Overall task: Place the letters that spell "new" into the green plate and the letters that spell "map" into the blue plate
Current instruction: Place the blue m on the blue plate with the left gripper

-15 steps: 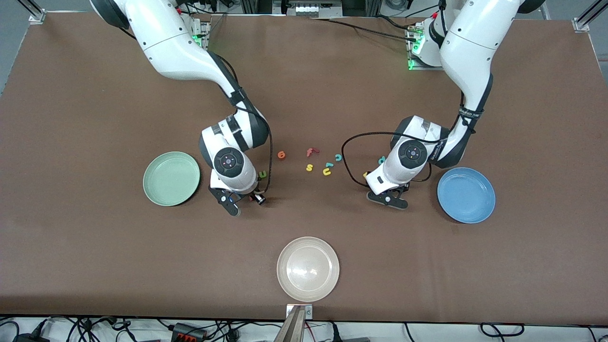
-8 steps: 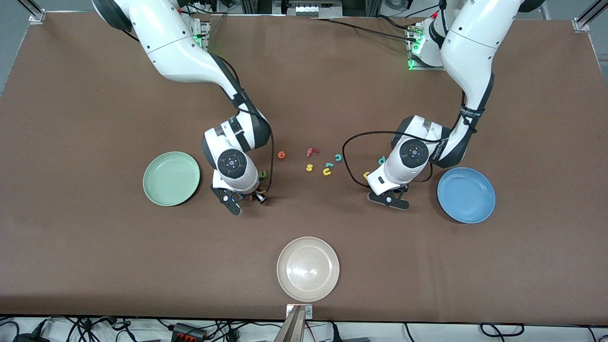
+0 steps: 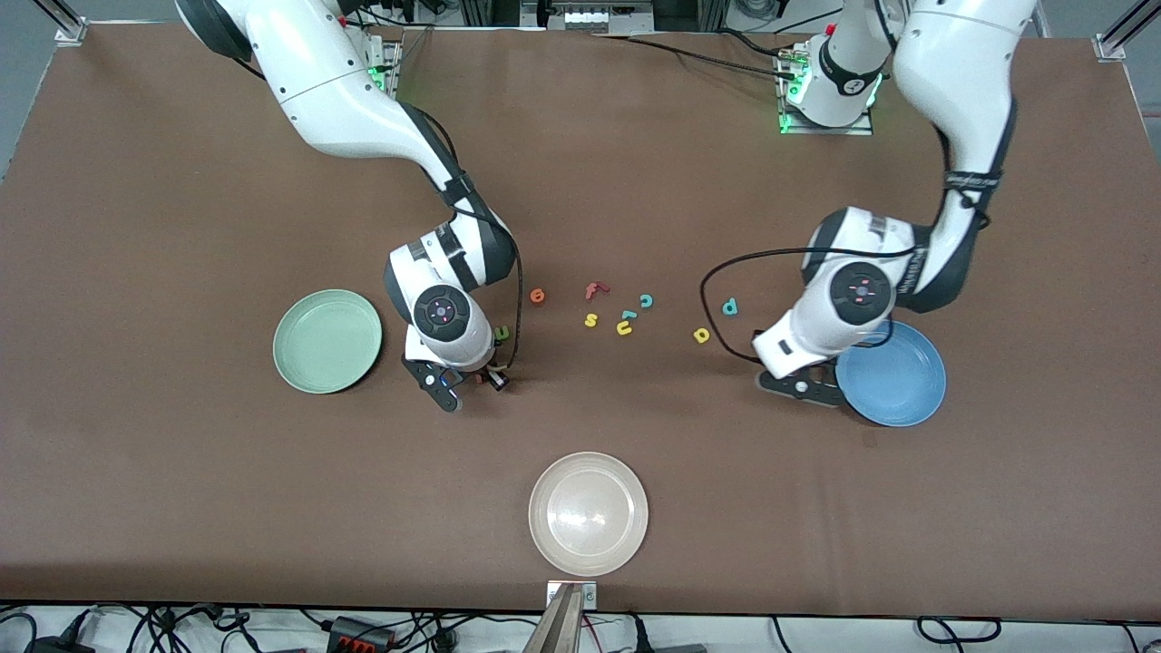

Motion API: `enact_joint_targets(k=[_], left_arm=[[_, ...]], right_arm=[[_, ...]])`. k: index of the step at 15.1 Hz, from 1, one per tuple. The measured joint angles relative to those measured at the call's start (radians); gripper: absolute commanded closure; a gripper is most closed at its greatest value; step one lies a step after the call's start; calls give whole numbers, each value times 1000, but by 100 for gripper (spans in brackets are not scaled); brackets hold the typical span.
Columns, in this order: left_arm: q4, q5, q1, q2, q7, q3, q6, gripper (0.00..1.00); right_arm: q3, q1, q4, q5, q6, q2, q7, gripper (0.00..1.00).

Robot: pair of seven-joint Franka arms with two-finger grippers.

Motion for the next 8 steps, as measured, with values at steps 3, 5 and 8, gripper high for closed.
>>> enact_joint_targets(k=[3, 5, 8], left_arm=[[-10, 1, 115, -2, 172, 3, -12, 97], [-20, 1, 183, 14, 250, 4, -10, 97], [-28, 1, 225, 58, 275, 4, 36, 95]], right_arm=[[0, 0, 2, 0, 0, 0, -23, 74], [0, 0, 2, 0, 0, 0, -42, 77], [-2, 0, 3, -1, -1, 0, -85, 79]])
